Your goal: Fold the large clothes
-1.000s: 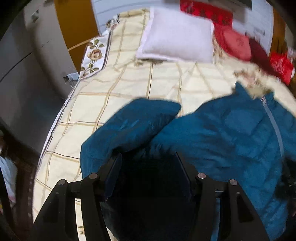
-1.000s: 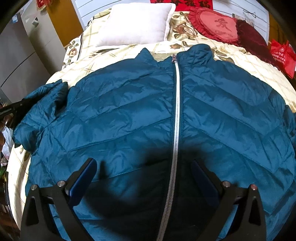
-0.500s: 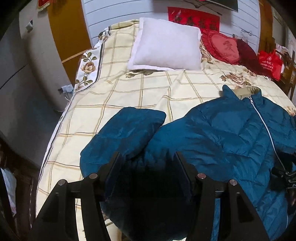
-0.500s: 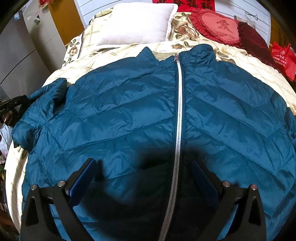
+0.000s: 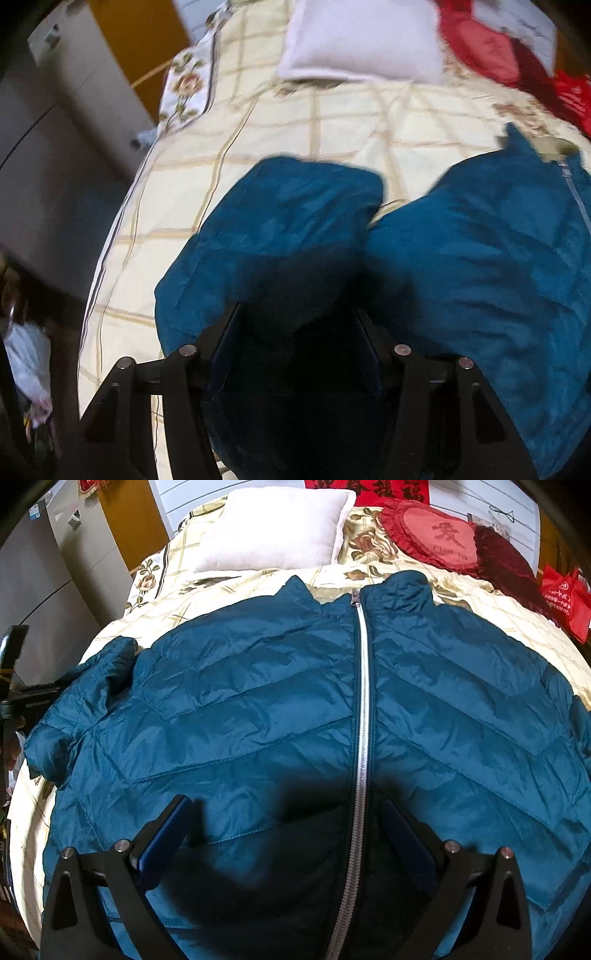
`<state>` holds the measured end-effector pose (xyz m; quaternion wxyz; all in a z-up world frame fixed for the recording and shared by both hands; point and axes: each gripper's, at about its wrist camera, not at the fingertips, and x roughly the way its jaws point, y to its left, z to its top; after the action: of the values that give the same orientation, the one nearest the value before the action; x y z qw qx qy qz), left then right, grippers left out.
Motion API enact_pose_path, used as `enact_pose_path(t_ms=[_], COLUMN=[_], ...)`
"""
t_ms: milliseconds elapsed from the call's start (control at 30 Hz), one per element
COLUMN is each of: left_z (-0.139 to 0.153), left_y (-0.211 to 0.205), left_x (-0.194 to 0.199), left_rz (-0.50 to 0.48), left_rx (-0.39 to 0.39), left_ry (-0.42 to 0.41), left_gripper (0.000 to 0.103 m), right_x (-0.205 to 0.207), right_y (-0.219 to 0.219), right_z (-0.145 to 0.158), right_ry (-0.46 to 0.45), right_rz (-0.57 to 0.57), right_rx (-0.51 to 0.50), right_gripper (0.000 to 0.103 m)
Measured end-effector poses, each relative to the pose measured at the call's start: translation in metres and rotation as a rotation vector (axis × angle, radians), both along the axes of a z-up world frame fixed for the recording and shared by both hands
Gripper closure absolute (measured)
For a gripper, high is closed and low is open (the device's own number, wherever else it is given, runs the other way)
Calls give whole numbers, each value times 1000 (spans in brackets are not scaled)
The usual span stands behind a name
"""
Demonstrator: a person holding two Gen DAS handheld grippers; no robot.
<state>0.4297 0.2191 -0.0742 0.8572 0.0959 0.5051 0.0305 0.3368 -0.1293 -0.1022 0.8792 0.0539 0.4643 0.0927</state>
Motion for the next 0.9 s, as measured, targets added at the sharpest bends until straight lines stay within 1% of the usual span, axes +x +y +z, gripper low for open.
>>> enact_pose_path(t_ms=[33,67,100,167,200,267,400,500,567,600,733,833,900], left_z=[-2,-3,-3,3,7,20,50,75,86,89,102,101,98], left_y=[1,3,6,16,18,20,11,-5,-19,-27,-74,-113,-134], left_x=[1,0,-1,-7,-11,-25,-53,-75,-85,-87,-104,-112,-115], left_rz=[18,53,71,110,118,107,46,-8,-31,-40,-129,-181,-197], left_rx=[13,36,24,-90,-129,-208,-352,-460,-521,-529,-573,-592,-585], left_ry=[-6,-22,-29,-65,-83,-127,-189,-227,-238,-237,-247,-235,-229], left_gripper=[33,43,51,56,58,60,61,61,60,60,60,60,60], right_x=[0,-1,-1,-3,-4,-7,-14,-21,-26,-29,-42,-52,-58], right_y=[0,-1,-1,-4,-5,-10,-26,-44,-54,-60,-80,-96,-104], right_z=[0,1,1,3,4,9,22,29,30,30,31,32,31], right_ry=[-1,-3,-4,-3,-4,-16,-51,-58,-56,-53,-45,-40,-35], right_rz=[-1,-2,-2,-3,-4,-10,-47,-84,-105,-116,-150,-168,-171], right_rx=[4,7,8,3,1,-6,-9,-4,-13,-19,-31,-44,-53], right_gripper=[0,0,0,0,0,1,1,1,1,1,1,1,1])
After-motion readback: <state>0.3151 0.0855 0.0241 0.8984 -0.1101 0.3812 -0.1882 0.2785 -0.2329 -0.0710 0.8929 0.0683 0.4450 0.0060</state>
